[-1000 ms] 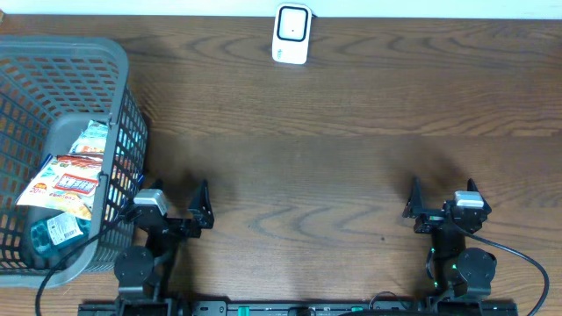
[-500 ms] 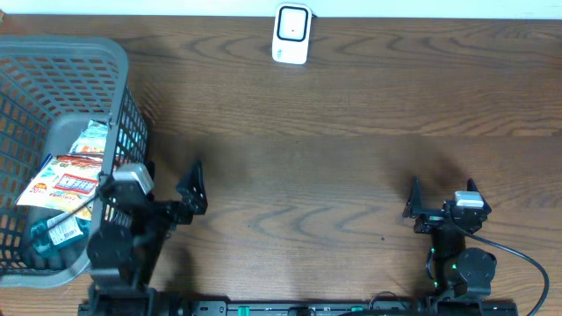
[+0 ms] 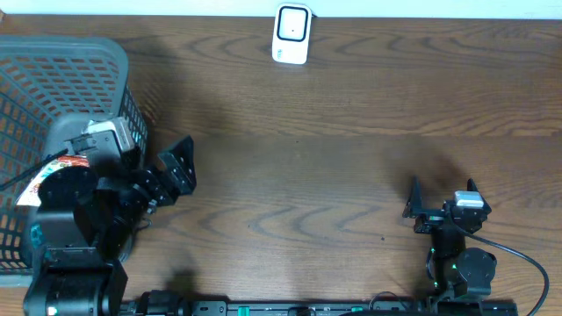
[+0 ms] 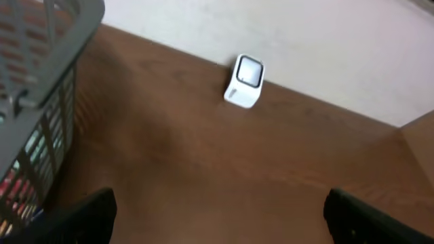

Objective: Scan the item barcode
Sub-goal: 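Reach the left gripper into the basket toward the white snack bag, then grasp the white snack bag with the left gripper and lift it, then place the white snack bag on the table center, release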

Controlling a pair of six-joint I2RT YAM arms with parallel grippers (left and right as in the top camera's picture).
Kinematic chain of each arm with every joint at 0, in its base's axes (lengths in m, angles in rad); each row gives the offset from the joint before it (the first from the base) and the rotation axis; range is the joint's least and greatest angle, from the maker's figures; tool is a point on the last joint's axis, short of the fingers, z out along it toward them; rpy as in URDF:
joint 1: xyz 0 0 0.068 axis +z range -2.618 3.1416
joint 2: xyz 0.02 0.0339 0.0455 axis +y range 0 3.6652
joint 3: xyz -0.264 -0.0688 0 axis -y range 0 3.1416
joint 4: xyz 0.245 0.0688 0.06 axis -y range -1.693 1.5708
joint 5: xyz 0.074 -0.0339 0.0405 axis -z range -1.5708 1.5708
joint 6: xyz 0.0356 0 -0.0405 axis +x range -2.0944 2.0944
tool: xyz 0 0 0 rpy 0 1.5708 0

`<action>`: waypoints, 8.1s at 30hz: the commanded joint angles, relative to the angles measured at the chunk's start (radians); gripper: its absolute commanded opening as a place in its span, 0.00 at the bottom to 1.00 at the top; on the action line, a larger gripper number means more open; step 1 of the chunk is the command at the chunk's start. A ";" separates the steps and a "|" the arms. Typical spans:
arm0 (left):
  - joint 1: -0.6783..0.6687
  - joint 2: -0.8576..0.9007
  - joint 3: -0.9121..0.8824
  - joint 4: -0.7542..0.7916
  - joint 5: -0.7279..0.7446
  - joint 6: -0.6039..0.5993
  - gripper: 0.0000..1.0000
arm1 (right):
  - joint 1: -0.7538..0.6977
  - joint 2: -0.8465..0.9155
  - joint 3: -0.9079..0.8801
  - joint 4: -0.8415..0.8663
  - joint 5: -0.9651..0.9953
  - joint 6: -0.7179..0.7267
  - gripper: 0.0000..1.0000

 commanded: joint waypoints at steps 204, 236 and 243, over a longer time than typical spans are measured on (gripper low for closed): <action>0.361 0.077 0.064 0.230 0.281 -0.441 0.07 | 0.008 -0.006 0.000 -0.006 -0.002 -0.008 0.99; -0.529 1.119 0.031 0.408 -0.065 -0.341 0.07 | 0.008 -0.006 0.000 -0.006 -0.002 -0.008 0.99; -0.529 1.117 0.031 0.406 -0.064 -0.341 0.77 | 0.008 -0.006 0.000 -0.006 -0.002 -0.008 0.99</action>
